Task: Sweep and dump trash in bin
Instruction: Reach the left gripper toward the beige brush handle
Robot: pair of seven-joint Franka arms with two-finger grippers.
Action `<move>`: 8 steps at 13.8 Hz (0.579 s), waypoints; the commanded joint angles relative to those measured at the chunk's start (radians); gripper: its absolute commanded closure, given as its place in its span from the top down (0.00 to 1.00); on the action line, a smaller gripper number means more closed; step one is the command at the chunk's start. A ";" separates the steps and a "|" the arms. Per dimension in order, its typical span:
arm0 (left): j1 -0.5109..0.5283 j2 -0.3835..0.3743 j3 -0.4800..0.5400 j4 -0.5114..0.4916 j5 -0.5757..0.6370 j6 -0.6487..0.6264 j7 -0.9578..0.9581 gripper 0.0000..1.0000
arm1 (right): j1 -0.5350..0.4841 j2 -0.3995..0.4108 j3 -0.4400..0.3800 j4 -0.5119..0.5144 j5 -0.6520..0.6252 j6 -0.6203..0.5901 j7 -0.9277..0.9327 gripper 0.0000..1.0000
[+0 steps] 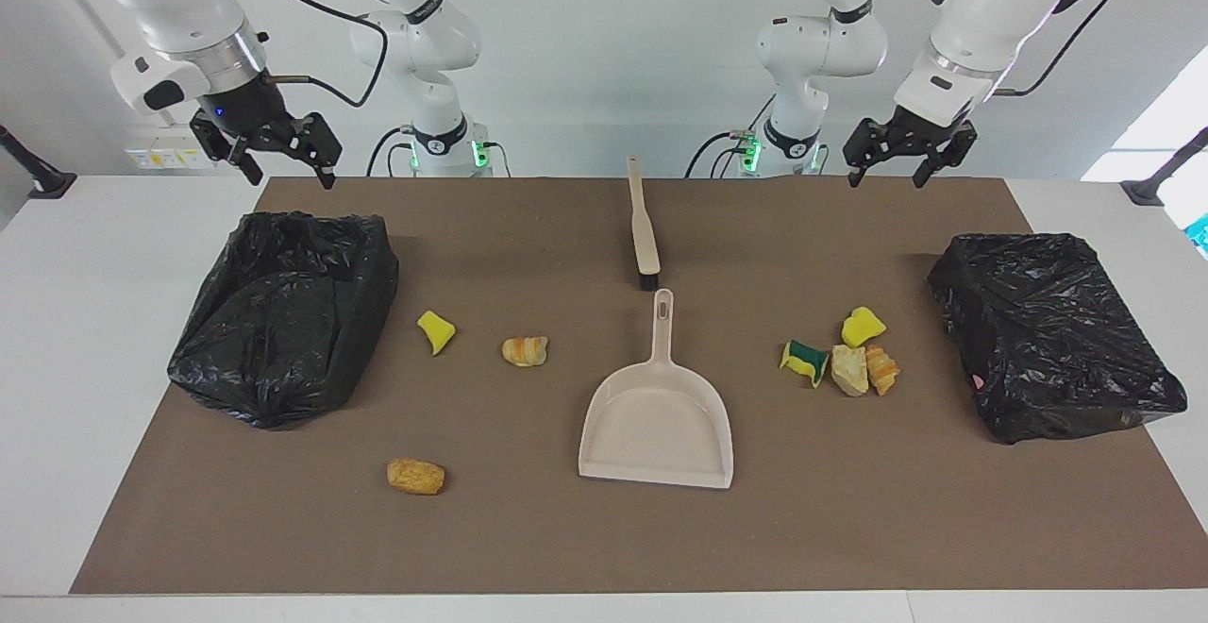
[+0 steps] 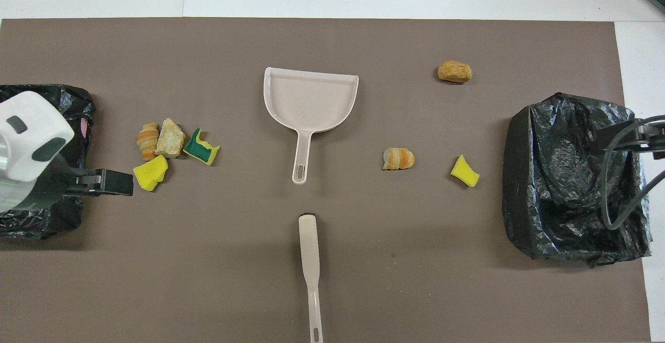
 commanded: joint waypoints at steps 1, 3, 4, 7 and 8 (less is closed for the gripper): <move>-0.080 -0.050 0.014 -0.095 -0.011 0.053 -0.066 1.00 | -0.010 -0.005 0.006 -0.003 0.004 0.011 0.014 1.00; -0.135 -0.053 0.012 -0.126 -0.013 0.076 -0.131 1.00 | -0.010 -0.005 0.006 -0.003 0.004 0.009 0.014 1.00; -0.166 -0.053 0.012 -0.143 -0.013 0.090 -0.164 1.00 | -0.010 -0.005 0.006 -0.003 0.004 0.009 0.014 1.00; -0.247 -0.079 0.012 -0.210 -0.020 0.125 -0.223 1.00 | -0.010 -0.005 0.006 -0.003 0.004 0.009 0.012 1.00; -0.272 -0.082 0.012 -0.230 -0.043 0.138 -0.226 1.00 | -0.010 -0.005 0.006 -0.003 0.004 0.009 0.012 1.00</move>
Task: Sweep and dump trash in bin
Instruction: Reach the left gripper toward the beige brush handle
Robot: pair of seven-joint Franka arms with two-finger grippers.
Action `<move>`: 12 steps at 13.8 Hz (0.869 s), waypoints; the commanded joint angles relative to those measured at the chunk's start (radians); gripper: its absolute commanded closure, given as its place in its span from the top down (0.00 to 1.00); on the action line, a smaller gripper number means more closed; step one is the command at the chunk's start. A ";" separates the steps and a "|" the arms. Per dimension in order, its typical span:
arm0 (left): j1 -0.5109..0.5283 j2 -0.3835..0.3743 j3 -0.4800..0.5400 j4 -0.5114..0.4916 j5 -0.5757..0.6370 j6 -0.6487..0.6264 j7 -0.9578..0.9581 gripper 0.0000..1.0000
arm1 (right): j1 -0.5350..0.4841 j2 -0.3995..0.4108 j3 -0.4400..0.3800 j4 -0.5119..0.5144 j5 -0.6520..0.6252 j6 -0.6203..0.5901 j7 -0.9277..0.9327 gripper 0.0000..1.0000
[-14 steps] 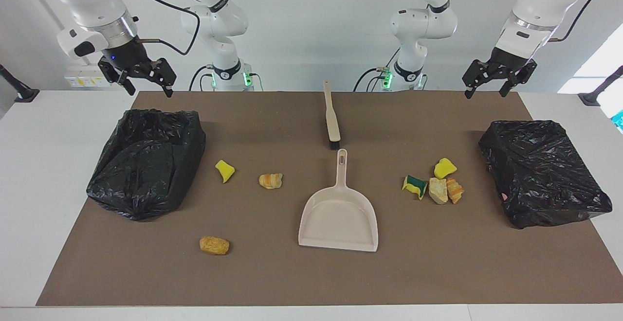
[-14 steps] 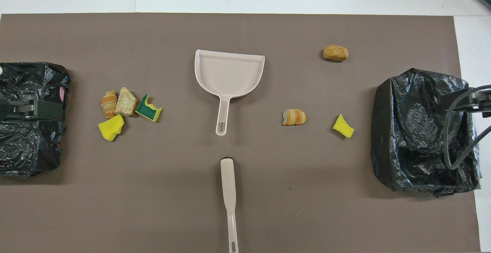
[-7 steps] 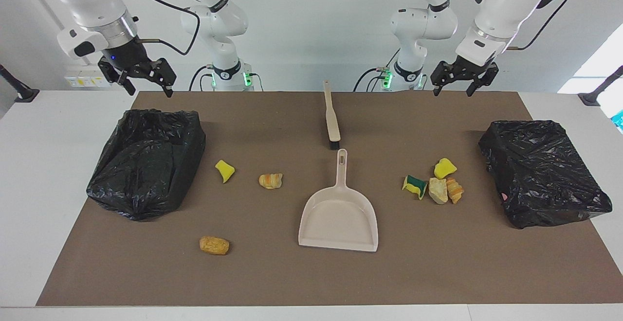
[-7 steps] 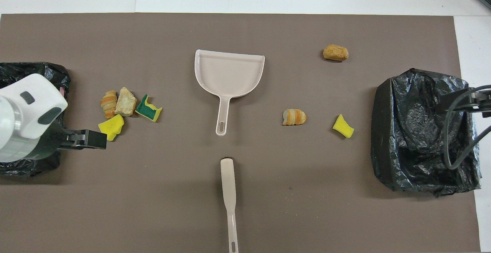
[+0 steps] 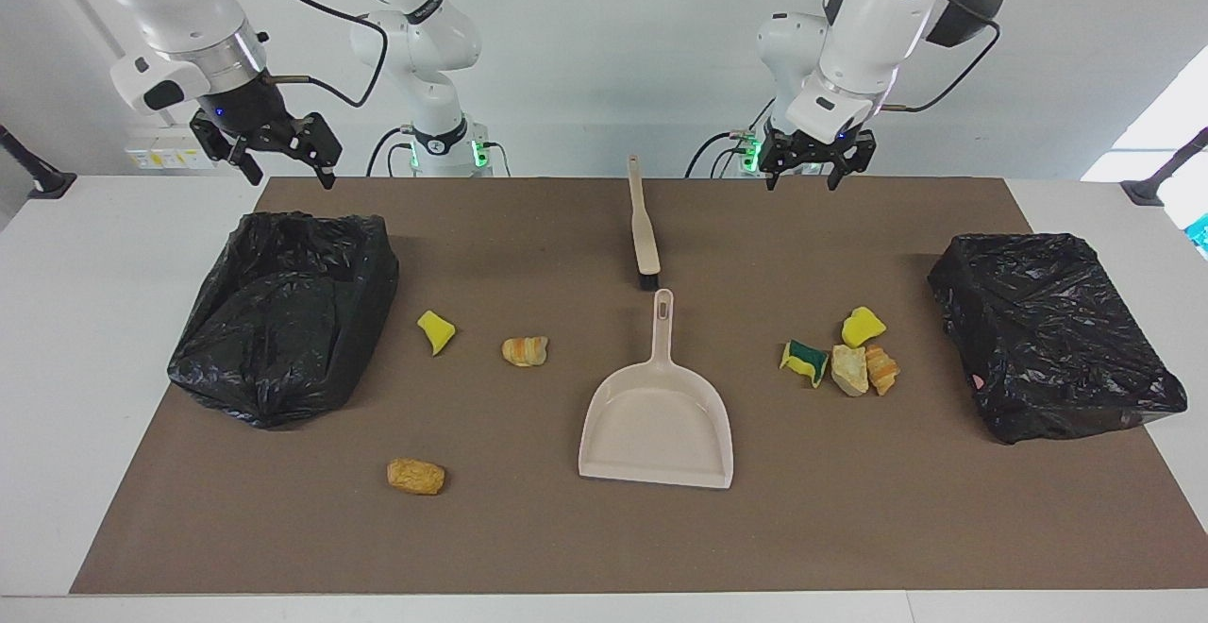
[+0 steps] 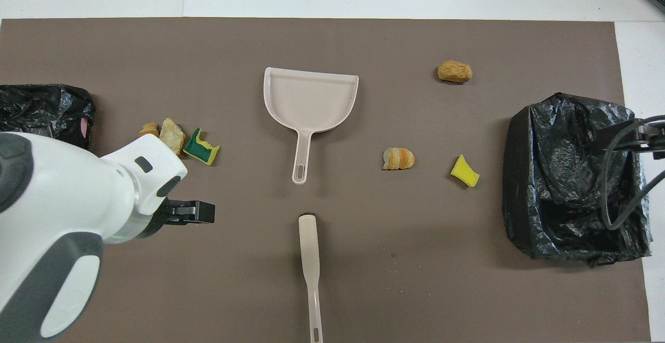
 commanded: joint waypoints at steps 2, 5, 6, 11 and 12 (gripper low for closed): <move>-0.103 -0.054 0.017 -0.119 -0.047 0.106 -0.067 1.00 | -0.010 -0.005 0.006 -0.003 0.004 0.009 0.012 1.00; -0.204 -0.036 0.019 -0.171 -0.047 0.191 -0.162 1.00 | -0.010 -0.005 0.006 -0.003 0.006 0.009 0.012 1.00; -0.227 -0.031 0.017 -0.194 -0.047 0.227 -0.186 1.00 | -0.010 -0.005 0.006 -0.003 0.004 0.009 0.012 1.00; -0.403 0.059 0.019 -0.286 -0.047 0.336 -0.289 1.00 | -0.010 -0.005 0.006 -0.003 0.006 0.009 0.012 1.00; -0.439 0.073 0.019 -0.321 -0.047 0.406 -0.333 1.00 | -0.010 -0.005 0.006 -0.003 0.006 0.009 0.012 1.00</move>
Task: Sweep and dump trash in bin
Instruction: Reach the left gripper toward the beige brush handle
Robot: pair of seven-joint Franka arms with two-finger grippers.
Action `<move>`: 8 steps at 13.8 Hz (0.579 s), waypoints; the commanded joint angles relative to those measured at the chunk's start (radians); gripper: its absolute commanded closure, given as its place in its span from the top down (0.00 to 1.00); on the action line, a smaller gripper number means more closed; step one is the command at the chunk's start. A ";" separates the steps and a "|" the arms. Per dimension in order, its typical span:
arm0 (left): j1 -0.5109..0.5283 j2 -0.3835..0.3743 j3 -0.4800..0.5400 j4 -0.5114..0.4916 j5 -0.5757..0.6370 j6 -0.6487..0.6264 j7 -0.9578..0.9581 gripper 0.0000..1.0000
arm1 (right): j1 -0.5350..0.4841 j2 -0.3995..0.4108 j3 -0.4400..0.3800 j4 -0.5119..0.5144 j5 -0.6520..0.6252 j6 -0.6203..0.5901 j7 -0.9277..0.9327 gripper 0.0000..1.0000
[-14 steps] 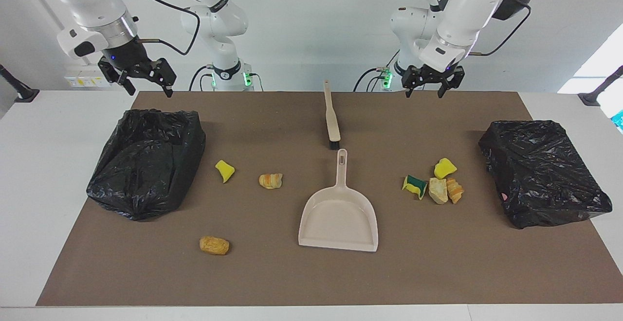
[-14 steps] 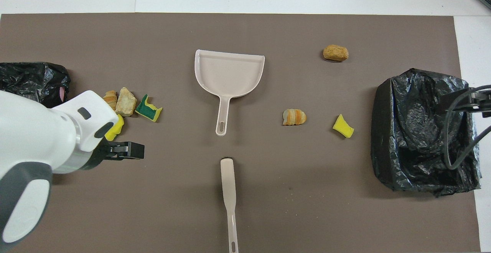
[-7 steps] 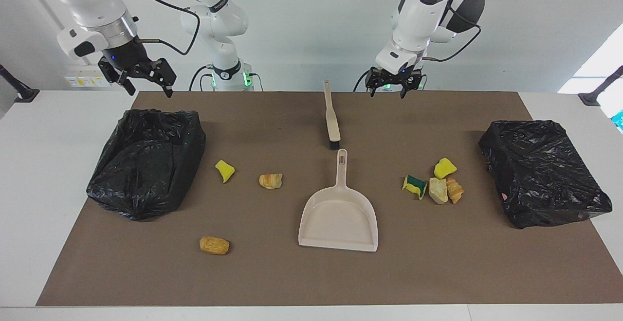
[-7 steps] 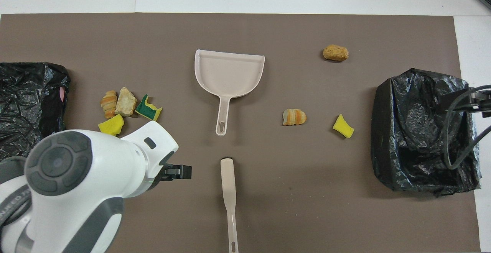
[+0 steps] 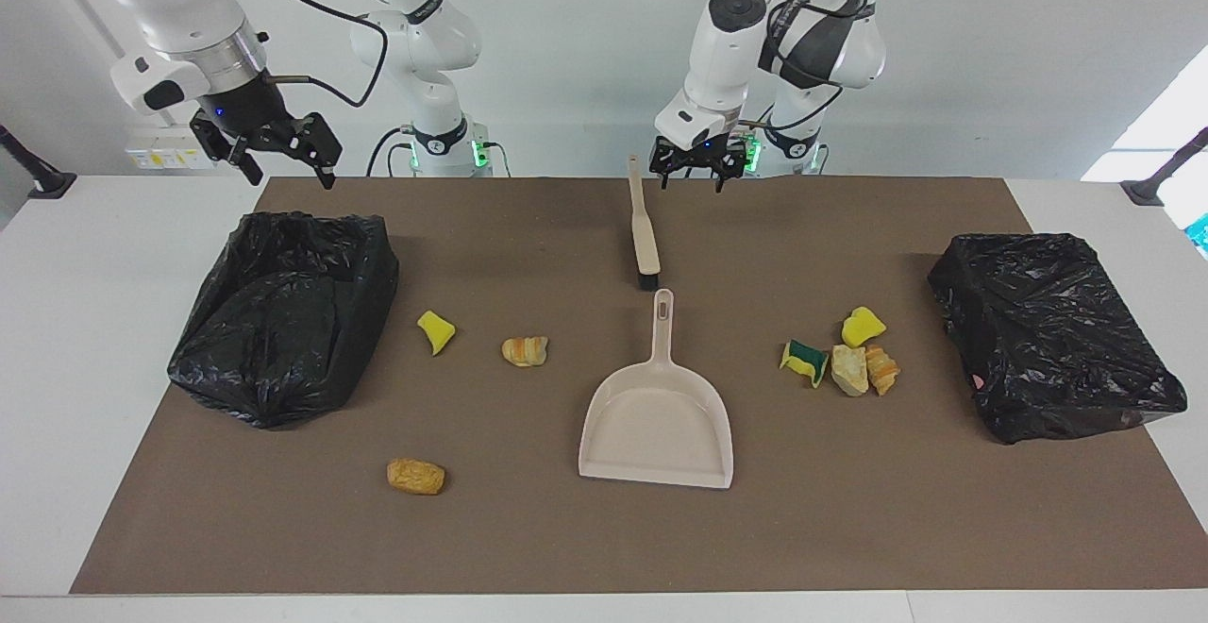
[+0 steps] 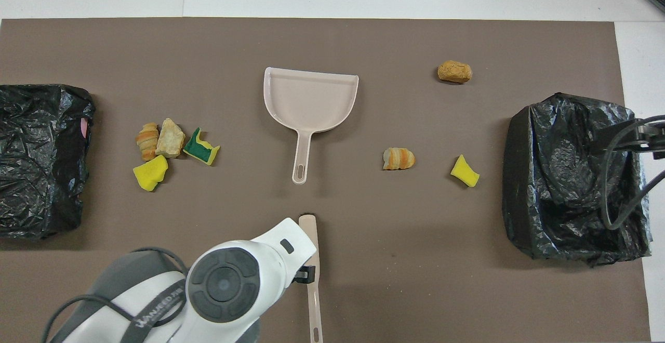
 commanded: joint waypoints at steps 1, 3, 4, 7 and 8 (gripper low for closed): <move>-0.108 0.043 0.018 -0.084 -0.008 0.144 -0.087 1.00 | -0.010 -0.005 0.006 -0.003 0.006 0.011 0.011 1.00; -0.158 0.064 0.018 -0.097 -0.008 0.161 -0.104 1.00 | -0.010 -0.003 0.006 0.000 0.013 0.012 0.011 1.00; -0.172 0.070 0.018 -0.097 -0.008 0.170 -0.113 1.00 | -0.010 -0.003 0.007 0.000 0.012 0.008 0.011 1.00; -0.209 0.075 0.018 -0.109 -0.008 0.195 -0.133 1.00 | -0.005 0.006 0.017 0.006 0.004 -0.002 0.012 1.00; -0.212 0.083 0.018 -0.120 -0.008 0.207 -0.135 1.00 | 0.006 0.007 0.018 0.006 0.001 -0.003 0.012 1.00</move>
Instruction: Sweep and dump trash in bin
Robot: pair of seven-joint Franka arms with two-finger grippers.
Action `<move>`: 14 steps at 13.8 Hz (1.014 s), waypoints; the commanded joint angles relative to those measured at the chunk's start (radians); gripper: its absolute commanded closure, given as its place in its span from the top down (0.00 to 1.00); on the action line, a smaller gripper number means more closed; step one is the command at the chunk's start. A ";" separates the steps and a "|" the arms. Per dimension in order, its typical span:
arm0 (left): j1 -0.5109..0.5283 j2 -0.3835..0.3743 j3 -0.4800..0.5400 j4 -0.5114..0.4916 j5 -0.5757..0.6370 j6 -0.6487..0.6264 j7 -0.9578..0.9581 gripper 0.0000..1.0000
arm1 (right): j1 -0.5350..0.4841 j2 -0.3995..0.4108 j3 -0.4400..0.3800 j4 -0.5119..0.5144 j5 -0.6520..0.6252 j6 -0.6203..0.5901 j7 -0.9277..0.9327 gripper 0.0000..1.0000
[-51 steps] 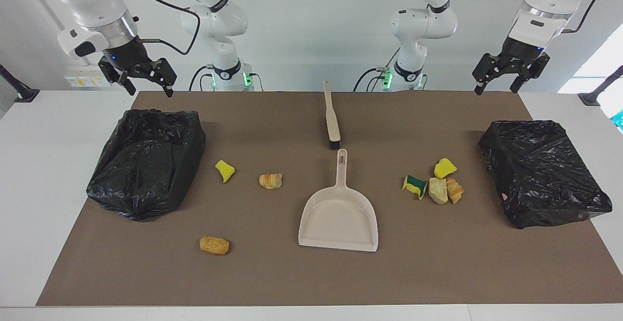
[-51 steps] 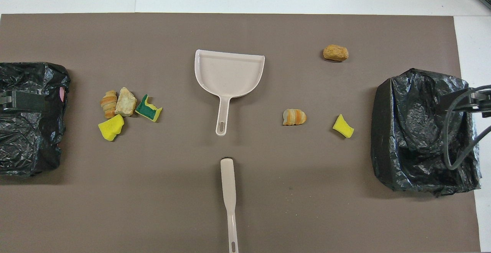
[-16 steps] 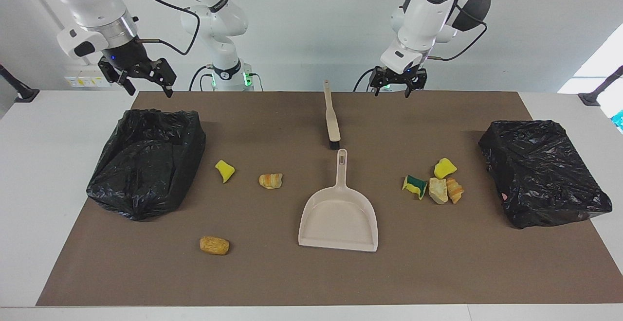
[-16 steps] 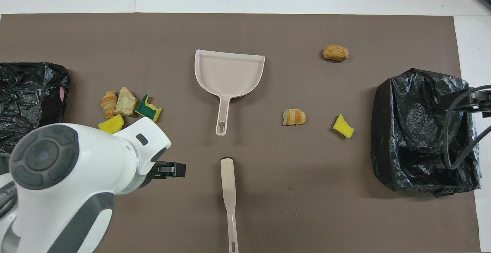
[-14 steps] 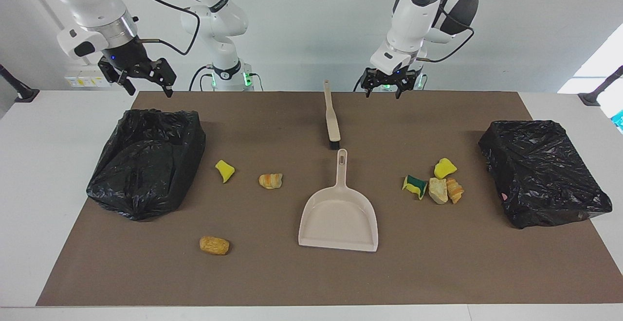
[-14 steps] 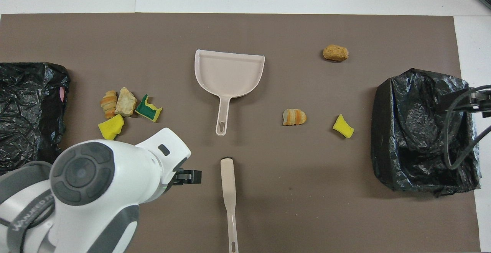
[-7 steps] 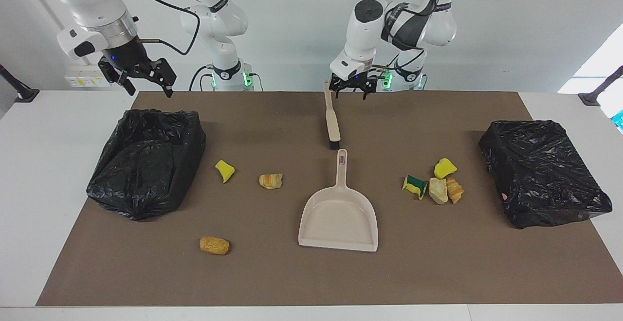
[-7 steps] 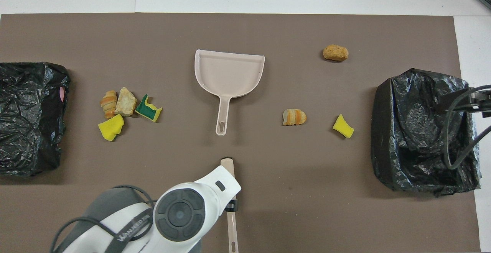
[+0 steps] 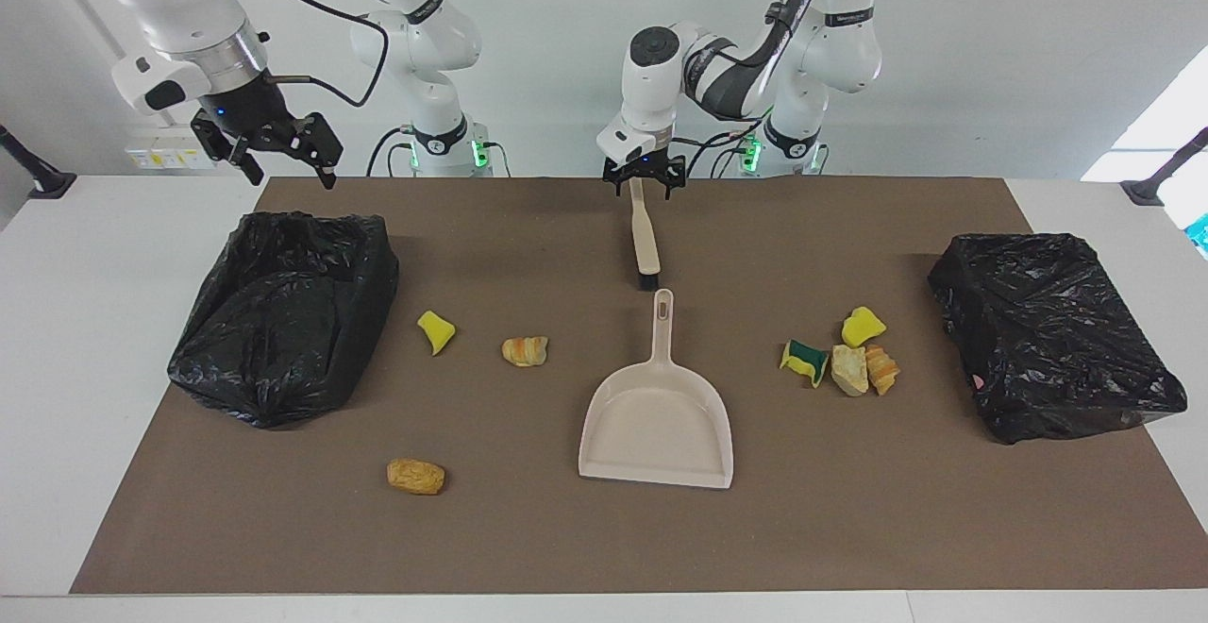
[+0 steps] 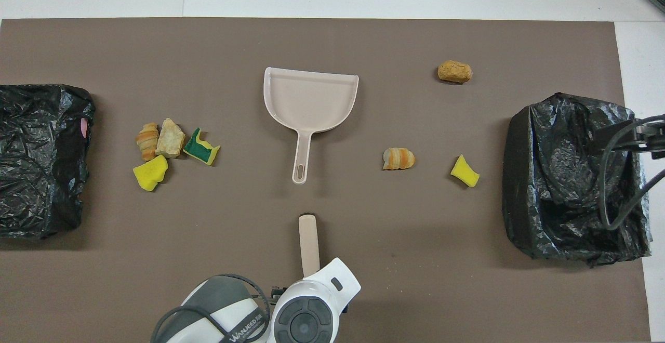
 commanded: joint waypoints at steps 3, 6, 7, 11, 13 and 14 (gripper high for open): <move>-0.042 0.003 0.017 -0.079 -0.008 0.099 -0.022 1.00 | 0.049 0.029 0.021 0.006 -0.016 0.012 0.023 1.00; -0.051 0.006 0.019 -0.079 -0.008 0.104 -0.032 1.00 | 0.118 0.084 0.021 0.011 -0.011 0.040 0.063 1.00; -0.058 0.015 0.017 -0.079 -0.008 0.104 -0.033 1.00 | 0.130 0.101 0.022 0.014 -0.006 0.046 0.095 1.00; -0.063 0.034 0.021 -0.050 -0.008 0.058 -0.032 0.66 | 0.196 0.129 0.026 -0.003 -0.003 0.130 0.192 1.00; -0.062 0.032 0.021 -0.049 -0.008 0.052 -0.027 0.36 | 0.196 0.131 0.026 -0.008 0.001 0.133 0.196 1.00; -0.054 0.028 0.021 -0.043 -0.008 0.044 -0.025 0.23 | 0.196 0.131 0.026 -0.008 0.003 0.133 0.198 1.00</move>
